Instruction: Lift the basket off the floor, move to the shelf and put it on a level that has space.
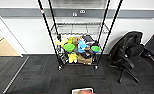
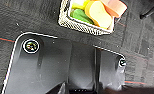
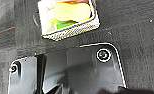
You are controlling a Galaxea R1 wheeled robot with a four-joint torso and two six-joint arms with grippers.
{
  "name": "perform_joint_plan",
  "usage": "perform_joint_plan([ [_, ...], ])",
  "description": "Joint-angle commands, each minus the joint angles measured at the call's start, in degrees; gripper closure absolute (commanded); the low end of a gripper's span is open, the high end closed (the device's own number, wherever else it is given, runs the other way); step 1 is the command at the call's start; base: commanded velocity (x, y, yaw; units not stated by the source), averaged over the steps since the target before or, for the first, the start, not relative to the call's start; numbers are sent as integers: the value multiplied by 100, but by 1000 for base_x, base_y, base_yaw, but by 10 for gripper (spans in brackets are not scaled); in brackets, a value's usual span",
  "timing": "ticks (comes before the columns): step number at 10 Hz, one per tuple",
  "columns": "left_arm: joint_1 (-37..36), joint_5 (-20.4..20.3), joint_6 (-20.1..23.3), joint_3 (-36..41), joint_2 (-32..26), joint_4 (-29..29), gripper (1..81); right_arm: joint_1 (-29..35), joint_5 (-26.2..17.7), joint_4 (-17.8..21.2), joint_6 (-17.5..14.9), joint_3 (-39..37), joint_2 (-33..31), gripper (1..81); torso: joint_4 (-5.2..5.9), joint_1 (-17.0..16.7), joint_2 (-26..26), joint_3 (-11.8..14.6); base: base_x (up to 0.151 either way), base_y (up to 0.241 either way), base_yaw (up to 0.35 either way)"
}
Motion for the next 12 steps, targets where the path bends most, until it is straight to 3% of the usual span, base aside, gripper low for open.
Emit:
perform_joint_plan([
  [1, -273, 346, -17, -101, -102, -97, 10, 275, -326, -49, 15, -7, -206, 10, 0, 358, -558, 13, 0, 0, 0],
  [3, -370, 372, -17, -75, -155, -107, 10, 284, -378, -286, -2, 387, -495, 10, 0, 557, -851, -227, 0, 0, 0],
  [5, -440, 451, -8, -48, -137, -89, 10, 301, -413, -304, 6, 985, -926, 10, 0, 761, -1176, -300, 0, 0, 0],
  [12, -563, 689, -8, -101, -58, -54, 10, 275, -466, -163, 278, 1014, -1129, 10, 0, 1641, -2578, -306, 0, 0, 0],
])
